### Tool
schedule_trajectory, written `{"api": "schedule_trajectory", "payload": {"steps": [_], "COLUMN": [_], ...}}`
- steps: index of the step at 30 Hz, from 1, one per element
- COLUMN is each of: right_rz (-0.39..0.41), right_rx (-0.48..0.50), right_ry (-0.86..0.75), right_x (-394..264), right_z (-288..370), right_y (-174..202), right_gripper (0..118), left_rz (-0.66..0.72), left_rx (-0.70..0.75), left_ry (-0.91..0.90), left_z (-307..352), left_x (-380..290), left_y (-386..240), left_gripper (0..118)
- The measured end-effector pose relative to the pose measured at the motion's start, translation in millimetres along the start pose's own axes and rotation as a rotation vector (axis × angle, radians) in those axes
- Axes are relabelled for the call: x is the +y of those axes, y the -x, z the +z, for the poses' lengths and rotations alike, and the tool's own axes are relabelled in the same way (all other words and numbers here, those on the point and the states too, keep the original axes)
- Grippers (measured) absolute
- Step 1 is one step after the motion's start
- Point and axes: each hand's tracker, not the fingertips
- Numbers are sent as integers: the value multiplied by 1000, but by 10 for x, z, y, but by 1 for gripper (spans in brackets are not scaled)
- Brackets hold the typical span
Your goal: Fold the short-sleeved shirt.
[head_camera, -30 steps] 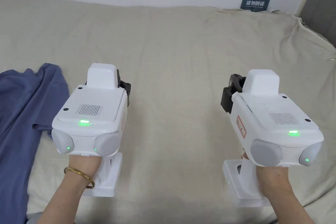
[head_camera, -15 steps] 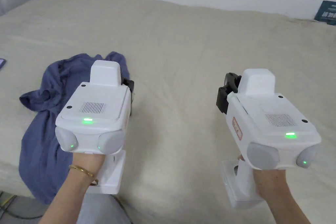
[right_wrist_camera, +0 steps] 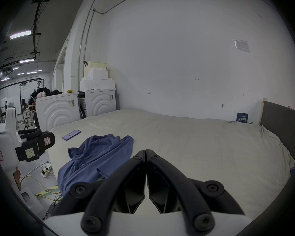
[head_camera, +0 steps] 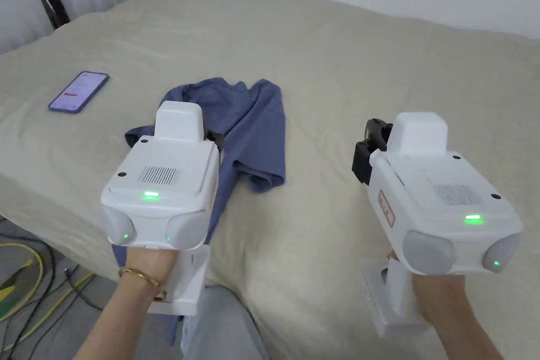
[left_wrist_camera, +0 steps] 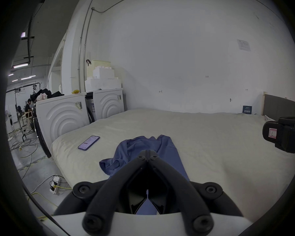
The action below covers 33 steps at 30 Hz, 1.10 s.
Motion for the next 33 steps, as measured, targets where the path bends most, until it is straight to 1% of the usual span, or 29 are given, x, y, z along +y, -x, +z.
{"api": "schedule_trajectory", "payload": {"steps": [7,9,10,11,13,14,16,19,21,22,27,31,33], "right_rz": [9,10,11,13,17,18,18,18,22,22,14,13,5], "right_rx": [19,19,19,18,20,20,19,20,23,25,29,25,27], "right_ry": [2,4,5,5,6,6,6,7,7,7,11,20,33], "right_x": [26,-4,-6,-6,3,2,9,15,18,19,42,35,16], "right_z": [-95,-167,-178,-187,-162,-169,-161,-176,-182,-195,-274,-381,-454], "right_y": [92,-11,-17,-22,20,17,31,45,67,70,99,88,57], "right_gripper": [0,0,0,0,0,0,0,0,0,0,0,0,0], "left_rz": [1,6,10,15,33,44,68,77,90,119,103,59,45], "left_rx": [8,6,5,3,-7,-17,-31,-41,-45,-97,-97,-87,-94], "left_ry": [19,24,28,38,67,94,123,181,211,233,341,506,556], "left_z": [-50,-81,-102,-129,-192,-223,-315,-488,-621,-666,-1169,-1674,-1915], "left_x": [-68,-83,-85,-81,-71,-52,-25,28,45,92,215,250,250], "left_y": [96,109,115,123,145,152,179,200,235,228,266,248,253], "left_gripper": [0,2,9,19,44,59,75,118,118,118,118,118,118]}}
